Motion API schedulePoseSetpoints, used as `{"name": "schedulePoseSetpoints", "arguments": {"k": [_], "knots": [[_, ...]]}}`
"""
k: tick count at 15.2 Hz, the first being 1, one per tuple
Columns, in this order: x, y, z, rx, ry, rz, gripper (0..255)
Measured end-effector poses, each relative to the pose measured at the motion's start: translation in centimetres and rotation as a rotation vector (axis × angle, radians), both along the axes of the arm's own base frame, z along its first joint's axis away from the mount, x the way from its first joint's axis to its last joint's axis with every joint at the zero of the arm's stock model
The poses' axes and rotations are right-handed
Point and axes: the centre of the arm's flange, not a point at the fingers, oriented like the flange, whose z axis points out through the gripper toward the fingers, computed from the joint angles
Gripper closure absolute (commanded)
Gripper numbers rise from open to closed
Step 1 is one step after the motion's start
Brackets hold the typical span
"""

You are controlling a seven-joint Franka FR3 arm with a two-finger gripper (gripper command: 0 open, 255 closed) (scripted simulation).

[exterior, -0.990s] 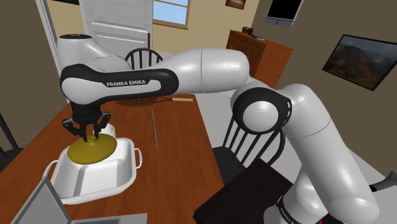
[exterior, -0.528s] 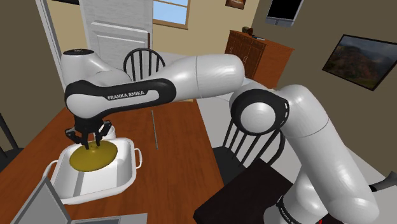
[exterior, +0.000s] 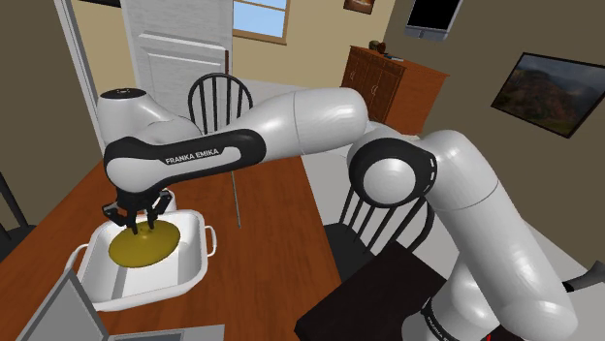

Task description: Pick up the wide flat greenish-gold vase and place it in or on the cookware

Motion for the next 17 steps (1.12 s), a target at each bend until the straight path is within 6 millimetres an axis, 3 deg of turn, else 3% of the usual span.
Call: {"name": "schedulePoseSetpoints", "arguments": {"k": [3, 4, 10, 14, 17], "knots": [[0.0, 0.0, 0.0, 0.0, 0.0, 0.0, 255], [0.0, 0.0, 0.0, 0.0, 0.0, 0.0, 0], [0.0, 0.0, 0.0, 0.0, -0.001, 0.0, 0], [0.0, -0.2, 4.0, 0.001, -0.001, 0.0, 0], [-0.2, -0.3, 4.9, 0.001, -0.001, 0.0, 0]]}}
